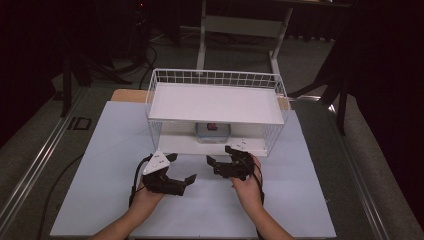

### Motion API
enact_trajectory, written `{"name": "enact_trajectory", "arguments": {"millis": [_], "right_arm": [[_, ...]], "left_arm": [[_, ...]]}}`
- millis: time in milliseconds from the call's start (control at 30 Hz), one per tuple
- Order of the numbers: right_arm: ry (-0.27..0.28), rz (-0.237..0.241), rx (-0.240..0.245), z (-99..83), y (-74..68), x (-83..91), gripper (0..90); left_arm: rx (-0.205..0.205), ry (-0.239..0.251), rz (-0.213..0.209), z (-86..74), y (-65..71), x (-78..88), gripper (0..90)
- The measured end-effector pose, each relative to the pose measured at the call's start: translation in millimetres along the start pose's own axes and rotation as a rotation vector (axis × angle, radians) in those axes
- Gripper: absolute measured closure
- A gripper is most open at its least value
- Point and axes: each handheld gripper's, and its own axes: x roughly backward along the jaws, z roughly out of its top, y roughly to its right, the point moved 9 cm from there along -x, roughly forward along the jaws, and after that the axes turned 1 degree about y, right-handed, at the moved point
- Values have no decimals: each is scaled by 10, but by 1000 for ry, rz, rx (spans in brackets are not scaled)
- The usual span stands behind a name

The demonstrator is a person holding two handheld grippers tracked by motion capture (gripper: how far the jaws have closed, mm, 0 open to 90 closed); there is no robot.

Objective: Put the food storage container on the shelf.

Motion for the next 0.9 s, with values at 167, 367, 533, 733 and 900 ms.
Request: {"name": "enact_trajectory", "arguments": {"millis": [167,367,533,733,900], "right_arm": [[11,5,44,-8,-61,114,169],[22,23,53,-33,-87,257,171],[12,24,62,-88,-79,353,171],[31,27,45,-108,-43,511,171],[49,37,55,-123,-25,629,170]], "left_arm": [[-8,-2,-11,2,16,24,29],[-2,1,-26,-7,14,89,30],[1,-12,-26,-42,-15,151,29],[6,-6,-28,-43,-40,255,29],[3,-5,-26,-61,-51,343,29]]}}
